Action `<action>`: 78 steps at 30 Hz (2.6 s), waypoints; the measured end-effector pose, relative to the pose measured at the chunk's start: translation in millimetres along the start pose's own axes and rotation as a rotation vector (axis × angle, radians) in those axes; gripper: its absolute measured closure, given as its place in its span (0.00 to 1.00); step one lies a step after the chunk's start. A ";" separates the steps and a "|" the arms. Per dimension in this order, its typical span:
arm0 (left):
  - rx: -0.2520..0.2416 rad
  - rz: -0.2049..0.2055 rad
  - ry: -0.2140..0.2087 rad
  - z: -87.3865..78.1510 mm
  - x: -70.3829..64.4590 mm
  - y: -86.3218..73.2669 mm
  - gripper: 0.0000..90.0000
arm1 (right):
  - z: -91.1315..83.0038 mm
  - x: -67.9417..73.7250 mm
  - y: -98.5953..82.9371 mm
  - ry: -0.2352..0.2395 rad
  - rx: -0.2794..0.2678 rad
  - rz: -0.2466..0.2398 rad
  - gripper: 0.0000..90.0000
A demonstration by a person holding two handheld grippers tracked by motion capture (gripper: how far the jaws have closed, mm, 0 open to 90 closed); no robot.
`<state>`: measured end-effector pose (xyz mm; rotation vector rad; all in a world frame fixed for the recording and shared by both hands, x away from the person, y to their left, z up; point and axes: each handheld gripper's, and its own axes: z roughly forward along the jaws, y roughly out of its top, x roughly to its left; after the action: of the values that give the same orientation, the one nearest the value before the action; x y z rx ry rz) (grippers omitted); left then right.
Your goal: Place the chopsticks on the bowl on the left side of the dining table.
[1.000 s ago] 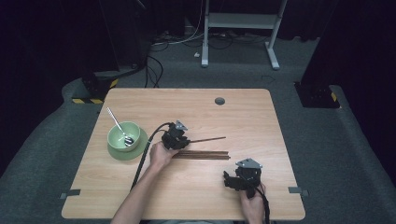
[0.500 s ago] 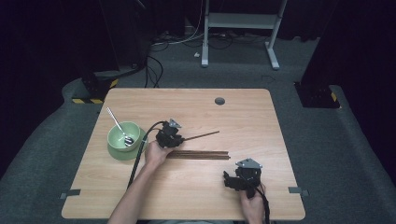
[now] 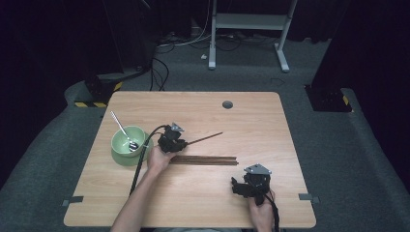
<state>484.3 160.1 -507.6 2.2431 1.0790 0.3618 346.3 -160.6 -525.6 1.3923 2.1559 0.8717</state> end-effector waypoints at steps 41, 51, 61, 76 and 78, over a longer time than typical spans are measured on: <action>0.012 0.020 0.057 -12.8 3.9 -9.8 0.94 | 0.0 0.1 0.0 0.000 0.000 0.000 0.12; -0.012 0.032 0.057 -21.8 0.7 -7.9 0.94 | -0.1 0.7 -0.2 -0.001 0.000 0.004 0.12; -0.047 0.027 0.033 -31.4 0.2 -9.6 0.94 | -0.1 0.8 -0.2 -0.001 -0.001 0.002 0.12; -0.112 -0.014 -0.031 -50.4 3.9 -15.6 0.94 | -0.1 1.1 -0.3 0.000 -0.002 0.002 0.12; -0.120 -0.031 -0.043 -51.9 6.3 -16.7 0.94 | -0.1 1.1 -0.3 0.000 -0.002 0.002 0.12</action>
<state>453.1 194.3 -478.2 2.1175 1.0405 0.3540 345.6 -159.7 -525.8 1.3930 2.1533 0.8746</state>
